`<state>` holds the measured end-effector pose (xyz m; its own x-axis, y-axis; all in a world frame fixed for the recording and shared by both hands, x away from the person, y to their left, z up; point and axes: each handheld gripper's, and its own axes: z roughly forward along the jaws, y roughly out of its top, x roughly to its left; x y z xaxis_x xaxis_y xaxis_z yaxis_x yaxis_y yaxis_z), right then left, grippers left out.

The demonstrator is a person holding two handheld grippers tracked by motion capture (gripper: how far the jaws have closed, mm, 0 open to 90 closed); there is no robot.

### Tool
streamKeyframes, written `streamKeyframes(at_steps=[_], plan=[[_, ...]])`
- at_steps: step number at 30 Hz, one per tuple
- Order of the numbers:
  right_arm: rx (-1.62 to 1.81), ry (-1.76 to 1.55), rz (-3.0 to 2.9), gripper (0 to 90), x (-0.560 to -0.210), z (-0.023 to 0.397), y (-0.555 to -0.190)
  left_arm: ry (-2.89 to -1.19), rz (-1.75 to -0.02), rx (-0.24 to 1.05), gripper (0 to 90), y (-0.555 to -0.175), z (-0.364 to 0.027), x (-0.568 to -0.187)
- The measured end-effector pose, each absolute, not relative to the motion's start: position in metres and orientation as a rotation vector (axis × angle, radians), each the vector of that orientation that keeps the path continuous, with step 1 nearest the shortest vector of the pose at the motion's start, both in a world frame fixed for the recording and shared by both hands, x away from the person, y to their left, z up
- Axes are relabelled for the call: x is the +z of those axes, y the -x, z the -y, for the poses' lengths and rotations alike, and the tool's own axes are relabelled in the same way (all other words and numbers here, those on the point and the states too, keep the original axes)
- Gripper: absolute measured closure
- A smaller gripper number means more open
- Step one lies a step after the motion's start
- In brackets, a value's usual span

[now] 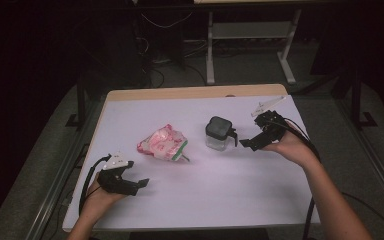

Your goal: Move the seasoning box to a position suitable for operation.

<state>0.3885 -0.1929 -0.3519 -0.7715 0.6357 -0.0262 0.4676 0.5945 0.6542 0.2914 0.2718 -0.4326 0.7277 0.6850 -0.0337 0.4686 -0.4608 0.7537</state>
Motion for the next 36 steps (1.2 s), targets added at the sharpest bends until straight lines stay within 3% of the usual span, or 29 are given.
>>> streamKeyframes(at_steps=[21,36], plan=[[0.826,-0.794,-2.668,2.8,-0.337,0.141,-0.433,-2.154,-0.861,0.342,10.9,-0.292,-0.272,-0.433],[0.703,-0.721,-2.781,2.8,-0.344,0.101,-0.455,-2.150,-0.869,0.327,10.8,-0.292,-0.271,-0.434]])
